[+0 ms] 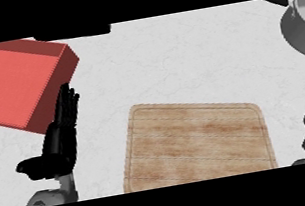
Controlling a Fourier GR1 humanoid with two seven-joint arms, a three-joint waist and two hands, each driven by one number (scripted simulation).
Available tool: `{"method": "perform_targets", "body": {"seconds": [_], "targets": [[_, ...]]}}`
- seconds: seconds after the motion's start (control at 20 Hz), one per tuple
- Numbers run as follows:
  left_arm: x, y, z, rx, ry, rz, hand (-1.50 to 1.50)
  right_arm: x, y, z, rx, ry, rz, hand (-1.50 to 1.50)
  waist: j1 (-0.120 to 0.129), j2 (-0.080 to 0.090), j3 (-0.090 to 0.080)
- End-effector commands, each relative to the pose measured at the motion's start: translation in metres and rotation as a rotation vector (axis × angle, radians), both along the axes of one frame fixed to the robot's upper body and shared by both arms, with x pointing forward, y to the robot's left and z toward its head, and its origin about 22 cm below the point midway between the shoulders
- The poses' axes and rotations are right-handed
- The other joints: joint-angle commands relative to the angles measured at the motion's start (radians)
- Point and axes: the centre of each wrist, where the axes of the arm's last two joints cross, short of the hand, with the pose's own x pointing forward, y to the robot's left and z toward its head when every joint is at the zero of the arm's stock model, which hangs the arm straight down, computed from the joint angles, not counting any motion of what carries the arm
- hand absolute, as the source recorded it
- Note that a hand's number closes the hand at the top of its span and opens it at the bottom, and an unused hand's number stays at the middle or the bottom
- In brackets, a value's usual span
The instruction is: Pick the can from the cutting board and place it in the pot
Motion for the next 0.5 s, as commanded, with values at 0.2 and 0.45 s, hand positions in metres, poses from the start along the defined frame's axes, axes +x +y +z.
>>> {"method": "perform_targets", "body": {"seconds": [0.2, 0.45], "targets": [[-0.002, 0.0, -0.001, 0.012, 0.022, 0.002, 0.0, -0.017, -0.003, -0.036, -0.087, -0.239, -0.148, -1.5, 0.002, -0.009, 0.0], [-0.001, -0.002, -0.001, 0.011, 0.002, -0.001, 0.0, -0.023, -0.006, -0.045, -0.14, -0.237, -0.151, -1.5, 0.006, -0.012, -0.001]]}}
